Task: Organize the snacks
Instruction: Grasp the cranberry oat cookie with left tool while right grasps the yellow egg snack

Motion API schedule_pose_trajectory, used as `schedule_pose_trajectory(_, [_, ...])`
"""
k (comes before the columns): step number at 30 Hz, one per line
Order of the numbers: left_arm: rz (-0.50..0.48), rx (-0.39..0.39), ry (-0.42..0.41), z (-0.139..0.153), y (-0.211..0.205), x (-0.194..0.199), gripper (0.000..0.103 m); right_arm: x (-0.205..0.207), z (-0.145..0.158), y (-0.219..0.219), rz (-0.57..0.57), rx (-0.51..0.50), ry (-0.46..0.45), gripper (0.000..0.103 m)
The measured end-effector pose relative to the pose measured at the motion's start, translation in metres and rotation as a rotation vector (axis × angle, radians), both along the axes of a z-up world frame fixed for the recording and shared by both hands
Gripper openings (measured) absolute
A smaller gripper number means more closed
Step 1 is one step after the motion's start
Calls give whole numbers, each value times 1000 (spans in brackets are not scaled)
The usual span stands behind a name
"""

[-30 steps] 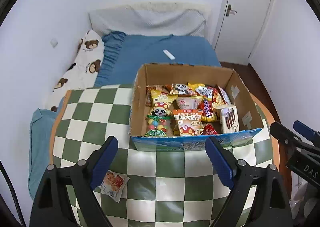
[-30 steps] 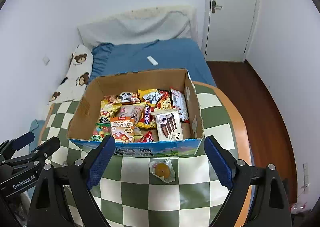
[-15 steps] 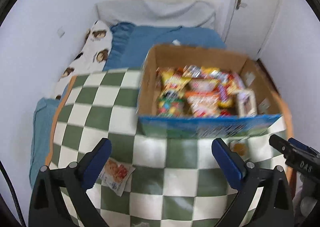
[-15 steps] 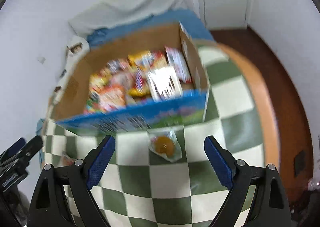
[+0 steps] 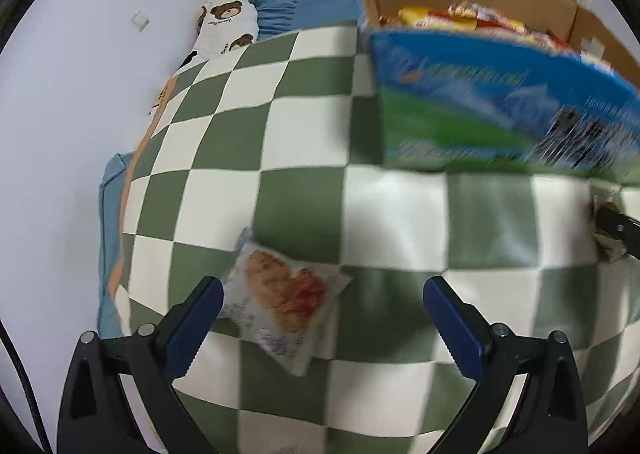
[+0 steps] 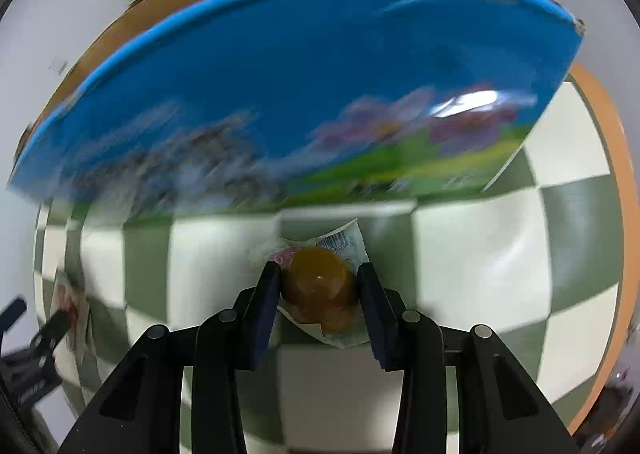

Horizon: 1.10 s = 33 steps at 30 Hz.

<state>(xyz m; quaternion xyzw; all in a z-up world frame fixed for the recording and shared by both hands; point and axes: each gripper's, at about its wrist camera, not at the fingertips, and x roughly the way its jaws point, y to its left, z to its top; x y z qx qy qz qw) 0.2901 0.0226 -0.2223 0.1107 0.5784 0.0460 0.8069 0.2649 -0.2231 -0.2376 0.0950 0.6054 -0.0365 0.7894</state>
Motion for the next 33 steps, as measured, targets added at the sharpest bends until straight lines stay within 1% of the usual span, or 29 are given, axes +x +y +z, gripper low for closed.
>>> schedule_pose_trajectory(2, [-11, 37, 29, -7, 13, -1, 103, -12, 0, 16, 34, -7, 2, 42])
schedule_pose_trajectory(4, [-1, 56, 66, -15, 32, -1, 103, -27, -2, 33, 56, 15, 6, 42])
schedule_pose_trajectory(7, [20, 61, 120, -26, 59, 0, 103, -40, -7, 53, 65, 72, 20, 42])
schedule_pose_trajectory(9, [16, 68, 149, -32, 70, 1, 103, -44, -11, 64, 79, 89, 28, 42])
schedule_pose_trajectory(12, [-23, 50, 188, -37, 74, 4, 103, -48, -18, 79, 112, 89, 40, 42])
schedule_pose_trajectory(15, [-90, 35, 242, -48, 63, 15, 103, -49, -20, 87, 116, 96, 48, 42])
schedule_pose_trajectory(16, [-105, 41, 258, -53, 58, 18, 103, -50, -22, 89, 113, 100, 51, 42])
schedule_pose_trajectory(17, [-123, 38, 272, -56, 53, 20, 103, -43, -20, 92, 112, 100, 54, 42])
schedule_pose_trajectory(19, [-143, 12, 291, -63, 46, 25, 101, -43, -21, 93, 109, 104, 58, 42])
schedule_pose_trajectory(20, [-139, 3, 292, -64, 44, 26, 89, -43, -21, 92, 107, 108, 62, 42])
schedule_pose_trajectory(22, [-115, -55, 299, -64, 45, 28, 77, -44, -16, 89, 103, 114, 68, 42])
schedule_pose_trajectory(23, [-91, -90, 310, -64, 46, 27, 73, -46, -14, 86, 98, 115, 72, 42])
schedule_pose_trajectory(25, [-60, -155, 333, -66, 47, 22, 73, -52, -11, 78, 91, 116, 77, 42])
schedule_pose_trajectory(27, [-29, -186, 353, -67, 43, 10, 72, -61, -9, 72, 92, 113, 88, 42])
schedule_pose_trajectory(29, [1, -234, 377, -68, 37, -5, 72, -73, -7, 65, 100, 117, 102, 42])
schedule_pose_trajectory(33, [9, -313, 419, -72, 15, -31, 72, -97, -9, 56, 131, 116, 144, 42])
